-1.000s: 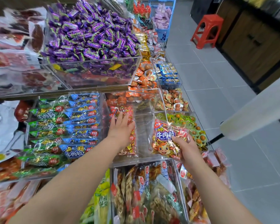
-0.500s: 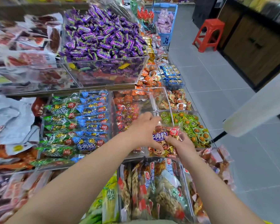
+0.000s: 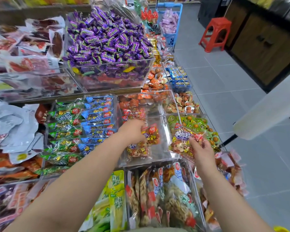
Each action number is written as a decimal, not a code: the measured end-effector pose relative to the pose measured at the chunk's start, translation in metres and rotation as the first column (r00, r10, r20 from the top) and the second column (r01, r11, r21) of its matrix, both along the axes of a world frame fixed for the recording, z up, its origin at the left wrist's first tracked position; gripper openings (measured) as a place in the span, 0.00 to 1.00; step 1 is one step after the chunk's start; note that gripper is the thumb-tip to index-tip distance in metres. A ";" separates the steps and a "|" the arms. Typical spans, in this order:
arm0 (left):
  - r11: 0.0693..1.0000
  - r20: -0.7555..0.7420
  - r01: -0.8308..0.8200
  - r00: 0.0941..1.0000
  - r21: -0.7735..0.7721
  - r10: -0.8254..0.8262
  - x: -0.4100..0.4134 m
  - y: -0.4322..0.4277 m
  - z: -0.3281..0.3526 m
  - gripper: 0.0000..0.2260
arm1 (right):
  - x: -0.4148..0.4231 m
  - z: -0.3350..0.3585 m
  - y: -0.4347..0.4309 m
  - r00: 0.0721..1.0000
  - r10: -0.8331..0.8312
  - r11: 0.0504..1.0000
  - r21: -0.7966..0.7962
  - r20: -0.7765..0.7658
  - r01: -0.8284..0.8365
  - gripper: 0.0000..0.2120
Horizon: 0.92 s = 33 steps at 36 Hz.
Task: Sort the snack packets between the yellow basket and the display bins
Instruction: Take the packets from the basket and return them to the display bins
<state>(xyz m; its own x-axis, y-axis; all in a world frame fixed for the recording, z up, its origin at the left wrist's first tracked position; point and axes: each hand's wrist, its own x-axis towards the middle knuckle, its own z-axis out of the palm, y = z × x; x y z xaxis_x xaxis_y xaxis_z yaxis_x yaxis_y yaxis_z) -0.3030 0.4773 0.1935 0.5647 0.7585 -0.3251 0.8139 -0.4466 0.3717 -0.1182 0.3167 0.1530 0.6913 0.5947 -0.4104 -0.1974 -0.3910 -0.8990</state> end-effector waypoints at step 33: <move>0.963 -0.552 0.140 0.834 0.229 0.011 0.010 -0.002 -0.103 0.49 | -0.005 -0.012 0.007 0.964 0.174 0.984 -0.058 0.202 -0.166 0.22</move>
